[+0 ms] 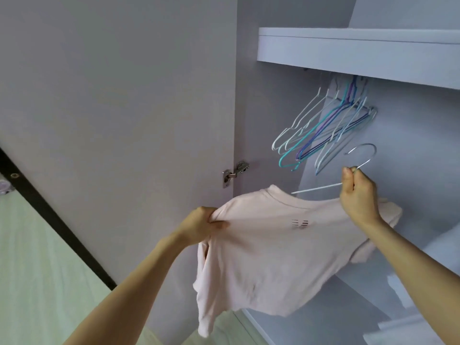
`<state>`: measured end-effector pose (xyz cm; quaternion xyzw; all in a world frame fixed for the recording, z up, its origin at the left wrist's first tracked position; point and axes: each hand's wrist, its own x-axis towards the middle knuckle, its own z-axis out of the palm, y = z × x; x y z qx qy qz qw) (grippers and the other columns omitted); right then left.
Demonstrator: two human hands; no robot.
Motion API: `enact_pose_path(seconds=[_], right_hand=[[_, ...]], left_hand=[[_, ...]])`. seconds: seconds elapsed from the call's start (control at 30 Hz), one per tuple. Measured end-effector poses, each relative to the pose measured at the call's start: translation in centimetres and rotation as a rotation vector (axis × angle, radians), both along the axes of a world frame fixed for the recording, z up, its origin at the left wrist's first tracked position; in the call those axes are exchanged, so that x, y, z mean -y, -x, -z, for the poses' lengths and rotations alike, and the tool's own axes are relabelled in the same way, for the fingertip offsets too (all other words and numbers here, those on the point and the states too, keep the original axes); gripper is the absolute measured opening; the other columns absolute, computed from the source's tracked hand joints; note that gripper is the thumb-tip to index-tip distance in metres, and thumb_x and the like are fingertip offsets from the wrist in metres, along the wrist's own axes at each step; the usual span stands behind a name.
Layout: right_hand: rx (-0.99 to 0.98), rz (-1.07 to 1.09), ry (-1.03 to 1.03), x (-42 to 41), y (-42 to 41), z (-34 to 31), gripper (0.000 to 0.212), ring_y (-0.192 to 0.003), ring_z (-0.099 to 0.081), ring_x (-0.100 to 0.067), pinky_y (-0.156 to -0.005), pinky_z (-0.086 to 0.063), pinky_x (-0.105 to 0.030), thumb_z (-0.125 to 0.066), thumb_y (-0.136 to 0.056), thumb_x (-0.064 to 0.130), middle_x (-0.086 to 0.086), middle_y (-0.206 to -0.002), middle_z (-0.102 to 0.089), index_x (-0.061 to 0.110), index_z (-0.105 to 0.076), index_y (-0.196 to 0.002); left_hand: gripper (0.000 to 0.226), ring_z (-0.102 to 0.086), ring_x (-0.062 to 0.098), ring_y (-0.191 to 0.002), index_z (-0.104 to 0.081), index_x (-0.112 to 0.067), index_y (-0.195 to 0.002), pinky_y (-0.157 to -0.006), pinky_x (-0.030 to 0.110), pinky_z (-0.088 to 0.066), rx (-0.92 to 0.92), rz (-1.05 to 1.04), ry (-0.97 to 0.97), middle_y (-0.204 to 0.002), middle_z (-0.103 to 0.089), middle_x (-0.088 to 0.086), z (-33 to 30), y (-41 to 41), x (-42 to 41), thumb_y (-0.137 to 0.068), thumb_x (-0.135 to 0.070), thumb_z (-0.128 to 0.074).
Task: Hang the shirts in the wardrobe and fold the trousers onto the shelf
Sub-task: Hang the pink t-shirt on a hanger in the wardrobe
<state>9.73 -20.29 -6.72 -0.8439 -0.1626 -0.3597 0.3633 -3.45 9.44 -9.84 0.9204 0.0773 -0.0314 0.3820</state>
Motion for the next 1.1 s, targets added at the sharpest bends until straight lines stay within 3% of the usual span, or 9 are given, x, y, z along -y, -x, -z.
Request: enact_pose_path(seconds=[0.1,0.27,0.33,0.43,0.53,0.63,0.73,0.97,1.1], right_hand=[[0.034,0.047,0.088,1.2,0.4,0.6,0.029,-0.054,-0.054,-0.049,-0.054,-0.043,-0.046,-0.044,-0.088,0.003,-0.033,-0.059,-0.054,-0.014,-0.050,-0.066],[-0.039,0.098,-0.043,2.0,0.6,0.6,0.039,-0.062,-0.052,-0.045,-0.059,-0.030,-0.037,-0.035,-0.091,0.020,-0.033,-0.067,-0.055,-0.011,-0.049,-0.071],[-0.064,0.117,-0.128,2.2,0.8,0.5,0.042,-0.062,-0.050,-0.041,-0.059,-0.021,-0.035,-0.033,-0.090,0.024,-0.032,-0.067,-0.054,-0.011,-0.048,-0.071],[-0.082,0.085,-0.093,1.6,1.7,0.5,0.040,-0.061,-0.052,-0.041,-0.061,-0.024,-0.040,-0.036,-0.091,0.021,-0.031,-0.065,-0.054,-0.011,-0.048,-0.069],[-0.085,0.026,-0.027,0.3,2.9,0.5,0.036,-0.061,-0.055,-0.043,-0.062,-0.026,-0.041,-0.039,-0.092,0.015,-0.031,-0.065,-0.055,-0.010,-0.051,-0.070],[-0.077,0.022,0.042,-0.5,3.8,0.0,0.036,-0.065,-0.055,-0.045,-0.064,-0.031,-0.041,-0.039,-0.090,0.020,-0.032,-0.070,-0.056,-0.008,-0.054,-0.072],[-0.079,0.049,0.062,-0.5,4.5,-0.5,0.031,-0.070,-0.055,-0.047,-0.065,-0.033,-0.041,-0.045,-0.095,0.013,-0.032,-0.075,-0.058,-0.008,-0.055,-0.075],[-0.104,0.067,0.182,0.3,5.3,-2.0,0.026,-0.079,-0.057,-0.047,-0.067,-0.040,-0.041,-0.046,-0.096,0.012,-0.030,-0.086,-0.062,-0.007,-0.060,-0.087],[-0.155,0.080,0.151,1.3,5.4,-2.0,0.030,-0.080,-0.054,-0.047,-0.067,-0.033,-0.040,-0.043,-0.097,0.016,-0.030,-0.084,-0.061,-0.007,-0.057,-0.083]], left_hand=[[0.031,-0.037,0.011,-0.056,-0.050,-0.017,-0.065,-0.051,0.017,-0.031,0.147,-0.025,0.015,-0.060,-0.046,-0.005,-0.9,-0.6,0.7,-0.076,-0.030,-0.076],[0.015,-0.050,0.000,-0.061,-0.066,-0.030,-0.083,-0.059,0.008,-0.036,0.350,-0.025,0.048,-0.059,-0.056,-0.019,-1.4,-0.7,1.7,-0.073,-0.034,-0.077],[0.024,-0.051,0.001,-0.066,-0.069,-0.026,-0.098,-0.065,0.011,-0.037,0.347,0.019,-0.037,-0.074,-0.053,-0.016,-1.2,-0.7,1.6,-0.077,-0.035,-0.074],[0.044,-0.056,0.011,-0.093,-0.059,-0.018,-0.122,-0.078,0.014,-0.036,0.348,0.057,-0.084,-0.112,-0.052,-0.004,-1.1,-1.1,2.3,-0.082,-0.035,-0.068],[0.040,-0.055,0.015,-0.112,-0.058,-0.018,-0.124,-0.089,0.021,-0.039,0.285,0.122,-0.164,-0.124,-0.056,-0.004,-1.5,-1.9,4.0,-0.090,-0.039,-0.057],[0.026,-0.058,0.021,-0.102,-0.067,-0.024,-0.103,-0.081,0.028,-0.042,0.273,0.212,-0.307,-0.109,-0.067,-0.007,-1.9,-2.1,5.9,-0.095,-0.038,-0.047],[0.025,-0.059,0.024,-0.098,-0.066,-0.026,-0.099,-0.079,0.032,-0.046,0.315,0.277,-0.392,-0.104,-0.068,-0.008,-1.7,-2.4,7.5,-0.096,-0.038,-0.044],[0.020,-0.061,0.039,-0.079,-0.070,-0.016,-0.093,-0.063,0.036,-0.045,0.611,-0.027,-0.302,-0.081,-0.070,0.010,-2.6,-2.9,9.7,-0.094,-0.026,-0.052],[0.017,-0.061,0.037,-0.075,-0.071,-0.022,-0.089,-0.058,0.029,-0.035,0.633,-0.010,-0.310,-0.072,-0.069,0.006,-3.4,-3.3,9.8,-0.092,-0.028,-0.055]])
